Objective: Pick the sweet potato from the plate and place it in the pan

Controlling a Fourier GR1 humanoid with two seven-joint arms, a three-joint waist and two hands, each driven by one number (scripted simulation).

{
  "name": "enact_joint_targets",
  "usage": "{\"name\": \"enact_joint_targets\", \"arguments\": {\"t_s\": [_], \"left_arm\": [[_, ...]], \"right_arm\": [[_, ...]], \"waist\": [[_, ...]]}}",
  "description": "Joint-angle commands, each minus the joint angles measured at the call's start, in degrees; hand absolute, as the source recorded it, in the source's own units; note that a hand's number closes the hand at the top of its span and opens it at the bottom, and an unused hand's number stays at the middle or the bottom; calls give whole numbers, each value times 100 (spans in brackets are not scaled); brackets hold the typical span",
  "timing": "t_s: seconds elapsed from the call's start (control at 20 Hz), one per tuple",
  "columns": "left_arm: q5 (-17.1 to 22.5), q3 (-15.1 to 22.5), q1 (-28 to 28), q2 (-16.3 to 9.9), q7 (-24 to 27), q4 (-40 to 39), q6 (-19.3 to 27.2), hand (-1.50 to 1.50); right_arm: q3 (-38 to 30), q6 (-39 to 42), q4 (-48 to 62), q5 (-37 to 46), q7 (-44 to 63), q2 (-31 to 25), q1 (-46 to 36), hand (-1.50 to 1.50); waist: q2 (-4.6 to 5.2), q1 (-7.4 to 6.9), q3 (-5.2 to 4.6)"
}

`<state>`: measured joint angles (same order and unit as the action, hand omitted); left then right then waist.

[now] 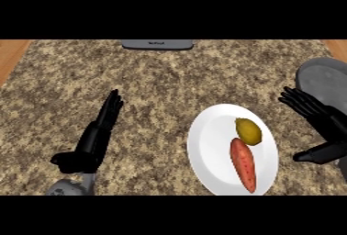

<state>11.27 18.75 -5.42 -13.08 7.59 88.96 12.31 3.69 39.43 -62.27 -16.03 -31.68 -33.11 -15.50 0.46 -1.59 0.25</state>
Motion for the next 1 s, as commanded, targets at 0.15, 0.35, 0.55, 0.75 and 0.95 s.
{"name": "enact_joint_targets", "arguments": {"t_s": [0.15,0.35,0.55,0.75,0.95], "left_arm": [[-64,-20,70,-9,-17,42,14,0],[28,-110,115,-12,39,-41,-155,0],[-166,3,165,137,-165,152,49,0],[-310,56,409,258,-8,192,-23,0],[-33,-485,124,-37,-103,122,-426,0]], "right_arm": [[1121,69,-509,1807,-1401,-217,-117,-150],[1587,-643,-681,2458,-1593,-169,-177,-150],[2082,-1045,-346,3030,-1742,-30,-175,-150],[1905,-812,-365,2881,-1623,-76,-180,-150],[1948,-1033,137,3147,-2045,-57,-218,-150]], "waist": [[-25,15,-4],[-37,93,-18],[-41,95,-19],[-47,120,-23],[-42,124,-23]]}}
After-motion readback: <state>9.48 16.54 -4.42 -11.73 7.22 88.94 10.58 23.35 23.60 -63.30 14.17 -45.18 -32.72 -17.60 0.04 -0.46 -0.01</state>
